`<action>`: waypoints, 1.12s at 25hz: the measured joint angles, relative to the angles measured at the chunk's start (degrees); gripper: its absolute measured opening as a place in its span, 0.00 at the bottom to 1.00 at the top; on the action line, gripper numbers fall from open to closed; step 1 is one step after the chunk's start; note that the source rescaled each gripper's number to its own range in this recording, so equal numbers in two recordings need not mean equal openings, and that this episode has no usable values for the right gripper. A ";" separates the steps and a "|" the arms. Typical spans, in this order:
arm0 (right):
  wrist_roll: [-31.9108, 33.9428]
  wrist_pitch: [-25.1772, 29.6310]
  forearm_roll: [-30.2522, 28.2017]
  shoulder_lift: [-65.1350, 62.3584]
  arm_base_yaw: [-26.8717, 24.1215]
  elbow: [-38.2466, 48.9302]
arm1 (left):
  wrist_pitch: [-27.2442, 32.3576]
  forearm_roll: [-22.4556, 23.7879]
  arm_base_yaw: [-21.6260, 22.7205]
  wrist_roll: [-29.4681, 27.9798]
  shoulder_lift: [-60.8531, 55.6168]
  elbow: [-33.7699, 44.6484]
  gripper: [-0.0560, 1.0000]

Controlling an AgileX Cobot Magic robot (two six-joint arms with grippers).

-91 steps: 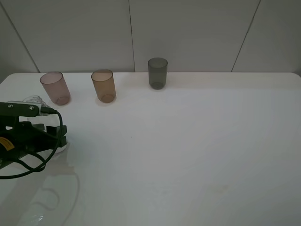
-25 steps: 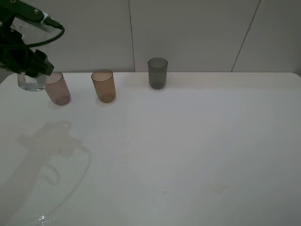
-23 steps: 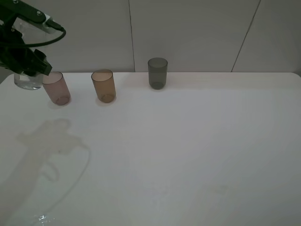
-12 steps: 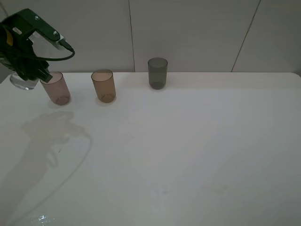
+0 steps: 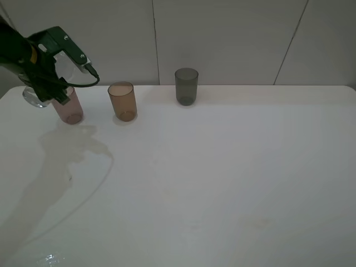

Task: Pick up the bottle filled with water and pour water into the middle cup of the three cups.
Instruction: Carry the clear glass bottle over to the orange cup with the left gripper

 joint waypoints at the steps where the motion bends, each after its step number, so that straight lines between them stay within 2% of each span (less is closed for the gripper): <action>1: 0.00 0.00 0.00 0.00 0.00 0.00 | 0.00 0.52 -0.52 0.05 0.05 0.00 0.06; 5: 0.00 0.00 0.00 0.00 0.00 0.00 | 1.66 1.45 -1.86 0.99 0.07 -0.02 0.06; 10: 0.00 0.00 0.00 0.00 0.00 0.00 | 3.61 1.57 -1.91 5.91 0.27 -0.65 0.06; 16: 0.00 0.00 0.00 0.00 0.00 0.00 | 4.58 1.63 -2.81 8.52 1.88 -4.99 0.06; 28: 0.00 0.00 0.00 0.00 0.00 0.00 | 3.33 1.63 -3.23 23.75 5.61 -8.50 0.06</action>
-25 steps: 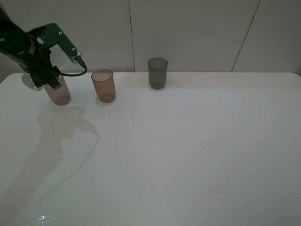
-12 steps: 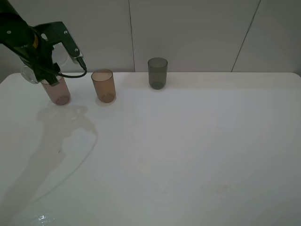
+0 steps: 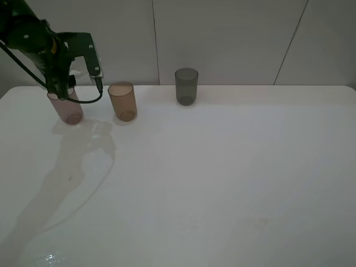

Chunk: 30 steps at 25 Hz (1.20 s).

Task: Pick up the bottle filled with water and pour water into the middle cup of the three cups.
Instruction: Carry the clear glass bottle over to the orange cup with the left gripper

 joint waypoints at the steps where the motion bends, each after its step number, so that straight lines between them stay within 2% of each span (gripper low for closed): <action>1: 0.00 0.00 0.00 0.00 0.00 0.00 | -0.56 0.00 0.00 0.68 0.00 0.00 0.06; 11: 0.00 0.00 -0.34 0.00 0.00 0.00 | -4.63 0.05 0.39 2.68 0.00 0.00 0.06; 30: 0.00 0.00 0.00 0.00 0.00 0.00 | -9.13 1.73 1.55 13.11 0.00 0.00 0.06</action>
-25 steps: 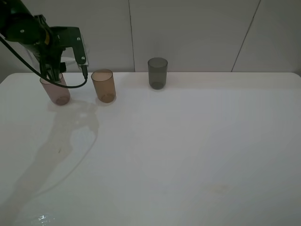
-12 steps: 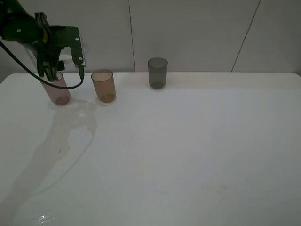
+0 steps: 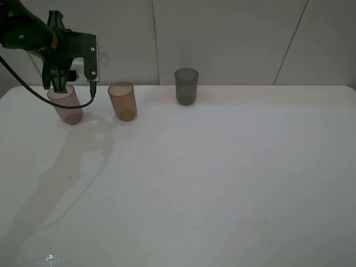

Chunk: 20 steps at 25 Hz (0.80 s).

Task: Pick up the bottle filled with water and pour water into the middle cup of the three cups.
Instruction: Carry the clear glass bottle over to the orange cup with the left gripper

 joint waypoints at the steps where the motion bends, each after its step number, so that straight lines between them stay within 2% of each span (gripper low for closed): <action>1: 0.00 0.00 0.00 0.00 0.00 0.00 | -0.33 0.00 0.23 0.84 0.00 0.00 0.06; 7: 0.00 0.00 0.00 0.00 0.00 0.00 | -0.81 1.14 1.18 1.64 0.00 0.00 0.06; 12: 0.00 0.00 0.00 0.00 0.00 0.00 | -1.11 4.19 1.24 2.15 0.15 -0.17 0.06; 20: 0.00 0.00 0.00 0.00 0.00 0.00 | -0.92 5.32 1.24 2.15 4.07 -3.83 0.06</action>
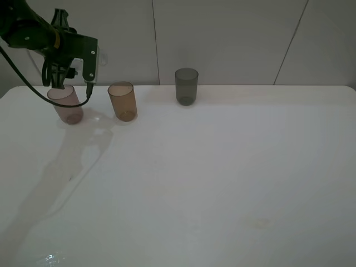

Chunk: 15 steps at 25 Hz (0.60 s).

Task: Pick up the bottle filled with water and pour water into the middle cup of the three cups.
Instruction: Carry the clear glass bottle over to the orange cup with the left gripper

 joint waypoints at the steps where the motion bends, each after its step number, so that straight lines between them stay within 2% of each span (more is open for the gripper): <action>1: 0.00 0.00 0.00 0.00 0.00 0.00 | 0.00 0.13 0.00 0.02 0.33 -0.20 0.06; 15: 0.00 0.00 0.00 0.00 0.00 0.00 | 0.00 5.09 0.00 1.56 0.93 -0.83 0.06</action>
